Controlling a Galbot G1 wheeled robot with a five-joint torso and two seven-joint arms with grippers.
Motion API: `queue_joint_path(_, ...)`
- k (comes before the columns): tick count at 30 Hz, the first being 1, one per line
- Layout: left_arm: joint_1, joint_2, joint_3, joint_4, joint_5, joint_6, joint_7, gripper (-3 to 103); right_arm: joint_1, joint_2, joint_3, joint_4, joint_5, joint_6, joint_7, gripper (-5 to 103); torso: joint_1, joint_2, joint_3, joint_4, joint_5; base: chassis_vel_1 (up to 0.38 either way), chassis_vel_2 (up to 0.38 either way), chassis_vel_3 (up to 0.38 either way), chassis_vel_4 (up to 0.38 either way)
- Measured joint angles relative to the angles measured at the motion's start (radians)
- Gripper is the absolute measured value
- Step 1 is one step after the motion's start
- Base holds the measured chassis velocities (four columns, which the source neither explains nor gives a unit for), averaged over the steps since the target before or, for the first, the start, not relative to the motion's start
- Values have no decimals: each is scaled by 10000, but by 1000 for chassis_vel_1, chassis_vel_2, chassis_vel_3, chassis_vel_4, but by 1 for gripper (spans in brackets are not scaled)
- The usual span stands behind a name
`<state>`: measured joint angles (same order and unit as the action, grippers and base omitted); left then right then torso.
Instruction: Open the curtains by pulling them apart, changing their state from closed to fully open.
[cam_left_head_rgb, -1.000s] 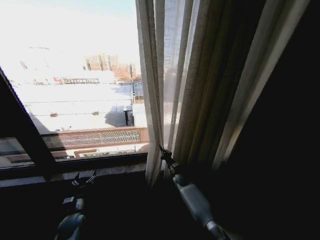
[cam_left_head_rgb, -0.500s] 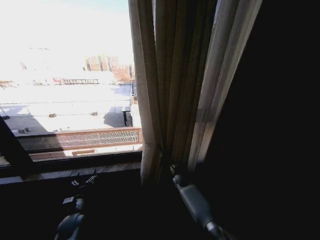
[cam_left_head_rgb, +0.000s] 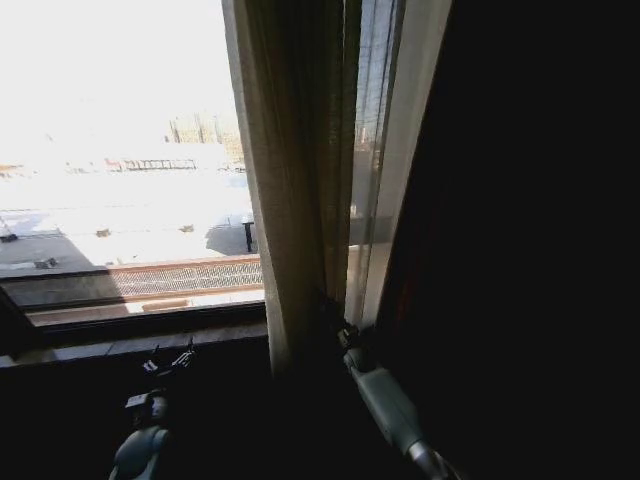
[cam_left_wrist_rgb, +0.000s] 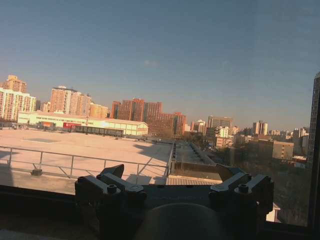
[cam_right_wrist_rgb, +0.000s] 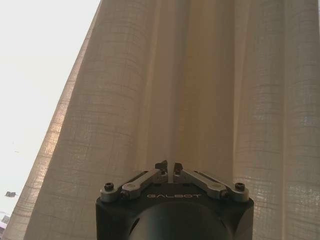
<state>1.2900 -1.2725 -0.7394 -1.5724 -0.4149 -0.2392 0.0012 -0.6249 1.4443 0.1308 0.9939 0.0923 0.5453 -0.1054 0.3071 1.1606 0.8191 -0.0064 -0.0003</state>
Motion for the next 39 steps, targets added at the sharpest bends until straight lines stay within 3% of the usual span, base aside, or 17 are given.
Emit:
queue_joint_path(7, 0, -1, 2, -1, 0, 0, 0, 100, 249, 79, -13, -373, -260, -80, 5, 0, -1, 0, 1, -14, 6, 24, 27, -8, -18)
queue_joint_path(18, 0, -2, 7, -1, 0, 0, 2, 100, 257, 23, -72, -282, -339, -85, 360, 0, 0, 0, 0, -10, 2, 0, 0, 0, 0)
queue_joint_path(22, 0, -3, 9, 0, 0, 0, 3, 100, 325, 16, -35, -392, -926, 43, 495, 0, -1, 0, 0, -13, 3, 0, 0, 0, 0)
queue_joint_path(26, 0, -3, 9, -1, 0, 0, 4, 100, 640, 97, -32, -896, -1671, -147, 1131, 0, -3, 0, 0, -12, 3, 0, 0, 0, 0)
queue_joint_path(34, 0, -2, 8, -1, 0, 0, 4, 100, 1569, 266, 88, -2035, -1558, -1164, 2220, 0, -3, 0, 0, -10, 3, 0, 0, 0, 0)
queue_joint_path(39, 0, -3, 8, 0, 0, -1, 5, 100, 1865, 10, 231, -2074, -1556, -1862, 3112, 0, -3, 0, 1, -11, 3, 0, 0, 0, 0)
